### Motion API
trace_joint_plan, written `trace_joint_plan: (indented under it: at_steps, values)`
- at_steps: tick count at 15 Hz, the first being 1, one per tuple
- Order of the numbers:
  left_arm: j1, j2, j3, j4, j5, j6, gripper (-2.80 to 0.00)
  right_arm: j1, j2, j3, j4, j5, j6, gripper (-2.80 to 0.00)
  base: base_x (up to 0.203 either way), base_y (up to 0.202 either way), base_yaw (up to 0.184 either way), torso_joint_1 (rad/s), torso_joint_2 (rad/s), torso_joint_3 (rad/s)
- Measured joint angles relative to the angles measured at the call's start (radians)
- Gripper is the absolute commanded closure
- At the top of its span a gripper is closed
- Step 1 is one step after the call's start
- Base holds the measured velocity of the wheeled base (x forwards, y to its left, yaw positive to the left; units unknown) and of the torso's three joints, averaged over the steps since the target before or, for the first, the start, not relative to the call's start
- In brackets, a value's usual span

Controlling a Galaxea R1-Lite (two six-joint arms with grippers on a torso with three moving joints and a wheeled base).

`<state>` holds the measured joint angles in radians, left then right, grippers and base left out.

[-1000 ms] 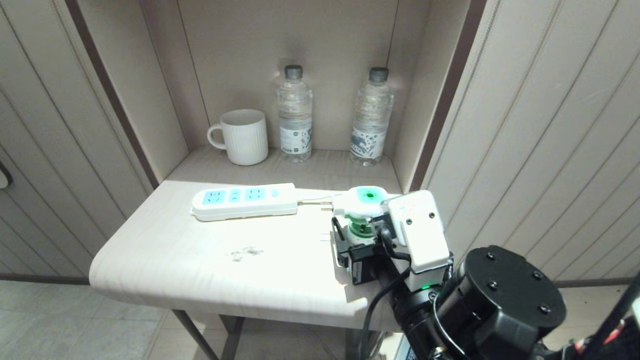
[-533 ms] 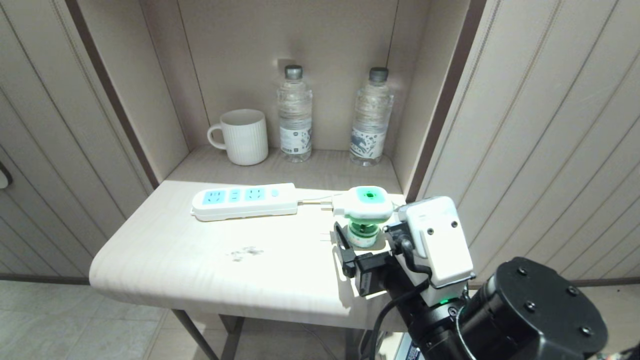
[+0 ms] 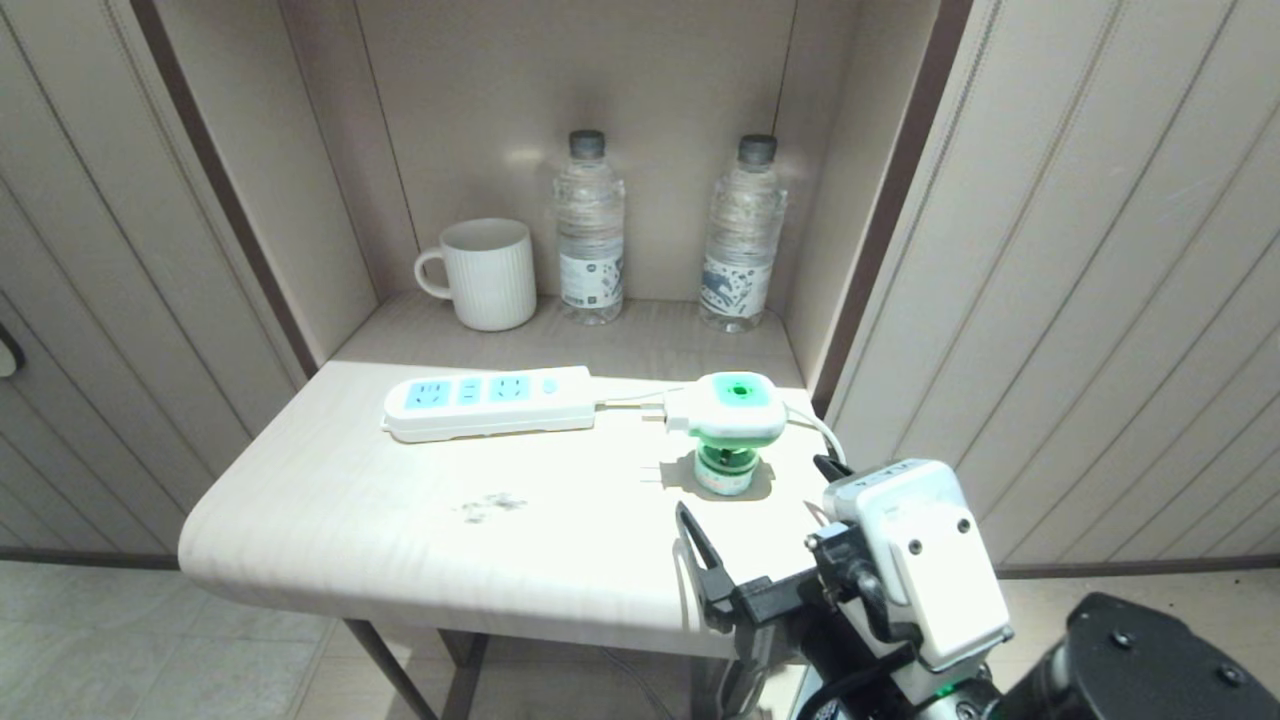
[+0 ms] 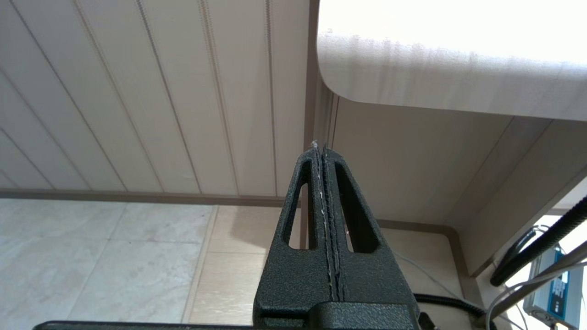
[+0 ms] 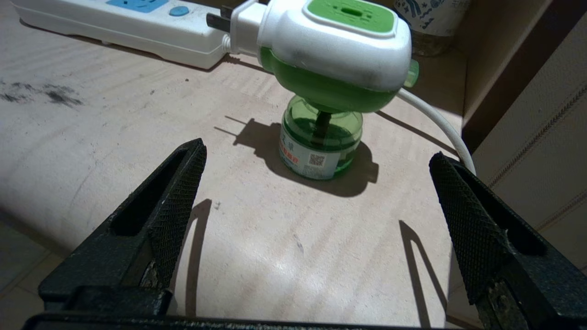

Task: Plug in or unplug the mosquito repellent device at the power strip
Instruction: Pick up the mosquito repellent liquid

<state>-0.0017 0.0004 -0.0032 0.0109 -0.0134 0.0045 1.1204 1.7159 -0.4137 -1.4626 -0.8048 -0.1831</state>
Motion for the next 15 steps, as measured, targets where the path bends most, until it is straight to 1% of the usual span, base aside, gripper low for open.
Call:
trace_joint_plan:
  at_steps: [2,6,11,12,15]
  values:
    - [0.000,0.000,0.000,0.000,0.000,0.000,0.00,0.002,-0.025,0.041,-0.002,0.001,0.020,-2.80,0.000,0.000,0.000,0.000,0.00,0.000]
    - [0.000,0.000,0.000,0.000,0.000,0.000,0.00,0.012,-0.098,0.066,0.010,0.001,0.020,-2.80,0.000,0.000,0.000,0.000,0.00,0.000]
    - [0.000,0.000,0.000,0.000,0.000,0.000,0.00,0.008,-0.224,0.078,0.143,0.004,0.016,-2.80,0.000,0.000,0.000,0.000,0.00,0.000]
    - [0.000,0.000,0.000,0.000,0.000,0.000,0.00,0.005,-0.264,0.075,0.182,0.005,0.016,0.00,0.000,0.000,0.000,0.000,0.00,0.000]
    - [0.000,0.000,0.000,0.000,0.000,0.000,0.00,0.000,-0.422,0.068,0.355,0.009,0.019,0.00,0.000,0.000,0.000,0.000,0.00,0.000]
